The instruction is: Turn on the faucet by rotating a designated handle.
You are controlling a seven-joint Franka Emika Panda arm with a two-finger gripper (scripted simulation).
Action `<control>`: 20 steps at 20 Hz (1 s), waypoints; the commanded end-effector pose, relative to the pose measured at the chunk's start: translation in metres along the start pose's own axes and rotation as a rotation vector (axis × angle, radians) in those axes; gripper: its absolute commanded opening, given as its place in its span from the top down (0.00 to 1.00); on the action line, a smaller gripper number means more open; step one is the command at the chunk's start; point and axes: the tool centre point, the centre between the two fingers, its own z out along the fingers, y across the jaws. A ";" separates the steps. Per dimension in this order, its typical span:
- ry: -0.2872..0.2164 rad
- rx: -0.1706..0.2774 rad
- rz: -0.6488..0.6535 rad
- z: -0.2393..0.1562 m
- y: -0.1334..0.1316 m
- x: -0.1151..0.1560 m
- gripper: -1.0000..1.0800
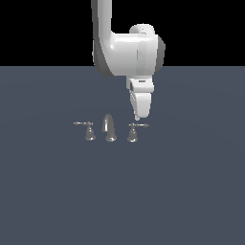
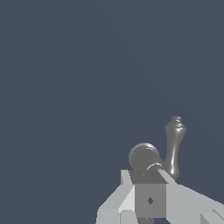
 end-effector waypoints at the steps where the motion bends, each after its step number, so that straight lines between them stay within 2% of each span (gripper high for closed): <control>1: 0.001 0.002 0.045 0.010 -0.006 0.009 1.00; 7: 0.000 0.004 0.106 0.023 -0.012 0.022 1.00; 14: -0.001 0.004 0.112 0.025 -0.012 0.024 1.00; 20: -0.001 0.004 0.113 0.025 0.006 0.030 1.00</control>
